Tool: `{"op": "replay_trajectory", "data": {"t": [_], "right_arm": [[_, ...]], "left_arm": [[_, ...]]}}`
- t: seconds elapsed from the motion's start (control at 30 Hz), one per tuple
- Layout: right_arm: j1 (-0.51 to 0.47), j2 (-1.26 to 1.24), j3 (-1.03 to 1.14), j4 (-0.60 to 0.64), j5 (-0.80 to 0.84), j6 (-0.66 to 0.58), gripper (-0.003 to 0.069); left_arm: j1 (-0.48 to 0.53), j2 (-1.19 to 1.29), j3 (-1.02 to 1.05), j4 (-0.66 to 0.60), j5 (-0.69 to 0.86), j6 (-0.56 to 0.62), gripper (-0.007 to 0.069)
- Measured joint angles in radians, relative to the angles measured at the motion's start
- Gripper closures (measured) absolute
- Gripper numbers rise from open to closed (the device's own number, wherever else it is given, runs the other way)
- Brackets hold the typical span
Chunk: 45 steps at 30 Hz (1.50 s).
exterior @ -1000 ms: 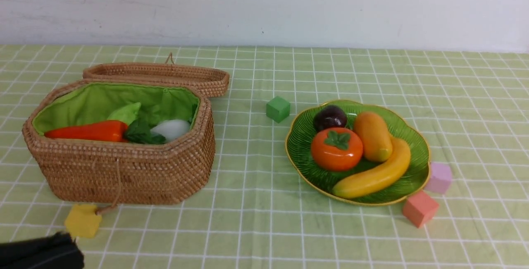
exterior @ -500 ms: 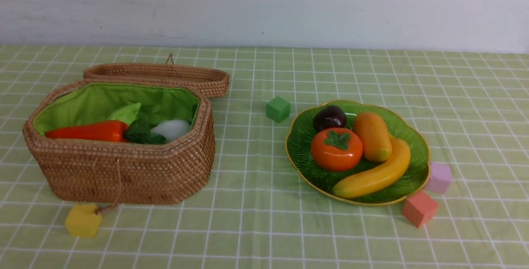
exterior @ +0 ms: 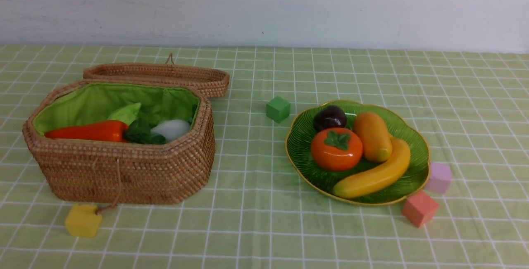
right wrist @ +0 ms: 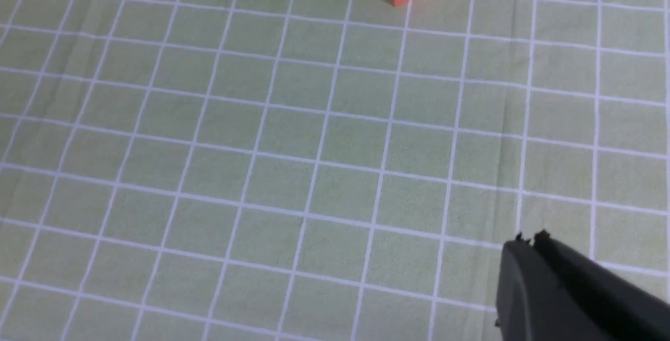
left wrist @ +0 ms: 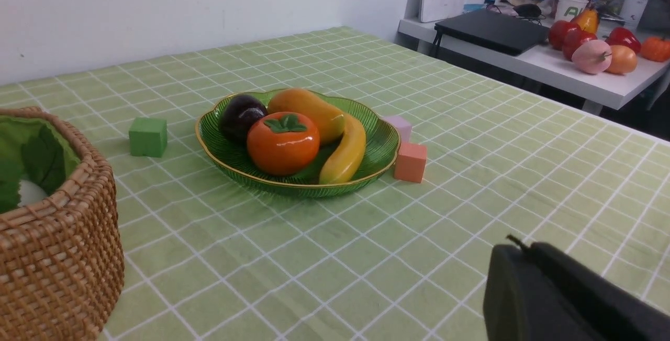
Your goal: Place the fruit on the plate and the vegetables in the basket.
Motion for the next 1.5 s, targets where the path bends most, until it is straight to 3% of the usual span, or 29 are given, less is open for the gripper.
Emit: {"op": "replay_trajectory", "data": {"t": [0.1,0.2,0.3,0.4,0.8,1.5], "right_arm": [[-0.02,-0.057,0.09,-0.085,-0.168,-0.016,0.0669],[-0.039,-0.117,0.201,-0.084,-0.347,-0.04,0.0674],[-0.062,-0.25,0.457,-0.076,-0.679,-0.053,0.0675],[-0.074,-0.332,0.665,-0.076,-0.848,-0.016,0.0675],[-0.08,-0.343,0.707,-0.163,-0.832,0.015,0.0671],[-0.08,-0.343,0.707,-0.174,-0.832,0.015,0.0656]], "left_arm": [[0.0,0.0,0.0,0.0,0.0,0.0,0.0638],[0.0,0.0,0.0,0.0,0.0,0.0,0.0638],[0.0,0.0,0.0,0.0,0.0,0.0,0.0638],[0.0,0.0,0.0,0.0,0.0,0.0,0.0638],[0.0,-0.007,0.003,-0.002,0.001,0.0,0.0632],[0.0,-0.007,0.005,-0.002,-0.002,0.0,0.062]]}}
